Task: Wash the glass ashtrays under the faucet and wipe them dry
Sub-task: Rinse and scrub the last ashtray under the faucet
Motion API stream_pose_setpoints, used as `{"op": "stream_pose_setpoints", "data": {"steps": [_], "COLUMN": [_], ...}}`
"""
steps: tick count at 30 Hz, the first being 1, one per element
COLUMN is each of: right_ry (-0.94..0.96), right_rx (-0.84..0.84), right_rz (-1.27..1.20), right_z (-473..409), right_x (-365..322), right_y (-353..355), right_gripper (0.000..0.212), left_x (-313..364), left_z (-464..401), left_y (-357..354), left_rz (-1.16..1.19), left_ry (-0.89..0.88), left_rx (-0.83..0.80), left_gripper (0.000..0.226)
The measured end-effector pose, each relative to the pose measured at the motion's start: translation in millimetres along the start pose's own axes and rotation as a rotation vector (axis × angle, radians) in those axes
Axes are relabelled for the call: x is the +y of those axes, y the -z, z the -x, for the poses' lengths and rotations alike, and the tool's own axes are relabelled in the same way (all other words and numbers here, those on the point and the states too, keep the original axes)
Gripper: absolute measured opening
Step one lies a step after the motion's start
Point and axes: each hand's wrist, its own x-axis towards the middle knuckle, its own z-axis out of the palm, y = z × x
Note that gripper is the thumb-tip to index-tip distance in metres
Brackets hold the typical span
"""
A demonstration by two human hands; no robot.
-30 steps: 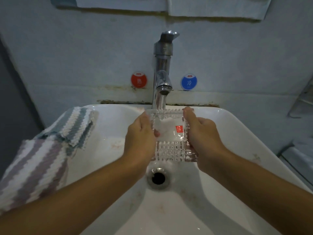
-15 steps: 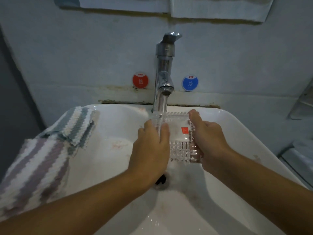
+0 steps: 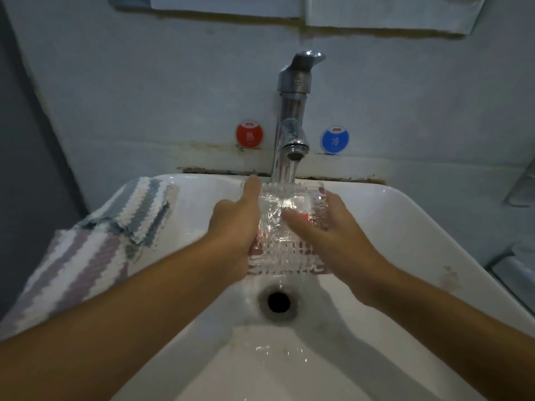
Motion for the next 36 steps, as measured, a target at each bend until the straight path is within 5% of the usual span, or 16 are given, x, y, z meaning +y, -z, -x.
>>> {"op": "stream_pose_setpoints", "data": {"steps": [4, 13, 21, 26, 30, 33, 36], "right_ry": [0.120, 0.075, -0.077, -0.286, -0.283, -0.244, -0.236], "right_rx": [-0.256, -0.283, 0.068, 0.200, 0.308, 0.302, 0.276], "right_rz": [0.051, -0.134, -0.112, -0.033, -0.026, -0.013, 0.024], "right_z": [-1.0, 1.2, -1.3, 0.8, 0.4, -1.2, -2.0], "right_x": [3.4, 0.1, 4.6, -5.1, -1.6, 1.4, 1.0], "right_y": [7.3, 8.1, 4.1, 0.9, 5.3, 6.7, 4.2], "right_gripper": [0.086, 0.047, 0.040, 0.064, 0.055, 0.046, 0.052], "left_x": [6.0, 12.9, 3.1, -19.2, -34.6, -34.1, -25.6], "left_z": [-4.3, 3.2, 4.2, 11.3, 17.6, 10.8, 8.9], "left_y": [9.0, 10.4, -0.9, -17.2, -25.5, -25.1, -23.0], "left_rz": [0.082, 0.099, -0.009, -0.286, -0.585, -0.473, -0.185], "left_ry": [0.041, 0.085, 0.031, -0.341, -0.559, -0.510, -0.281], "left_rx": [0.028, 0.054, 0.097, 0.138, 0.171, 0.121, 0.109], "left_gripper": [0.055, 0.052, 0.059, 0.068, 0.093, 0.080, 0.050]}}
